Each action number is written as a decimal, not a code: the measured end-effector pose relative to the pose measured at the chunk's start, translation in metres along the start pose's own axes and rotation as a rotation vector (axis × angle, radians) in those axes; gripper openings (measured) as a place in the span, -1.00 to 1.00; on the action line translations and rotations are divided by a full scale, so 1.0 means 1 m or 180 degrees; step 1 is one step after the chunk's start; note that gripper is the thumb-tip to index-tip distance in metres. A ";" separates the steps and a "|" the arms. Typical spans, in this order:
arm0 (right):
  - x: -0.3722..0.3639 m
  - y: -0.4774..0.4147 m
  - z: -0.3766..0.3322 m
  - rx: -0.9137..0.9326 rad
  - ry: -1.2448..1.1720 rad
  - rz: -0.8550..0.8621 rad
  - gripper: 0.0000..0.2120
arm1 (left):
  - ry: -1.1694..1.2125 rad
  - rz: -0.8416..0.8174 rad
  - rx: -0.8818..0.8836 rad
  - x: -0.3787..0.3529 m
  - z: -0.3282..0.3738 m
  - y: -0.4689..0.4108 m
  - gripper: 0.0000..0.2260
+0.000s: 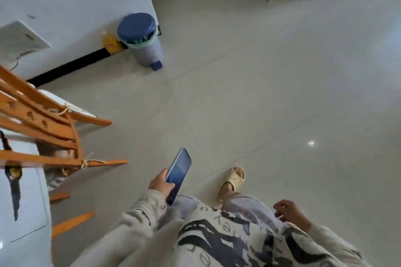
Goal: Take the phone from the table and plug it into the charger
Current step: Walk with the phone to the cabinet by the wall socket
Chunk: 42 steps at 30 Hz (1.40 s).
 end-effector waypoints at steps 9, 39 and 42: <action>0.142 -0.032 -0.050 0.0405 -0.0673 0.0255 -0.87 | -0.0239 0.0050 0.0264 -0.036 0.100 -0.043 -0.68; 0.392 -0.189 -0.098 -0.0959 -0.2623 0.0564 -0.89 | -0.1113 -0.0607 -0.1284 -0.107 0.713 -0.193 -0.72; 0.447 -0.217 -0.103 -0.0884 -0.2682 0.0581 -0.88 | -0.1085 -0.0602 -0.1207 -0.134 0.749 -0.200 -0.72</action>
Point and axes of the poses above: each hand's wrist, its own y-axis away from the middle knuckle, its own x-axis out of the back of the hand, z = x × y, the point moved 3 cm from there along -y, towards the middle knuckle, and after that the axes turned 2 degrees about -x, right-handed, at the moved point
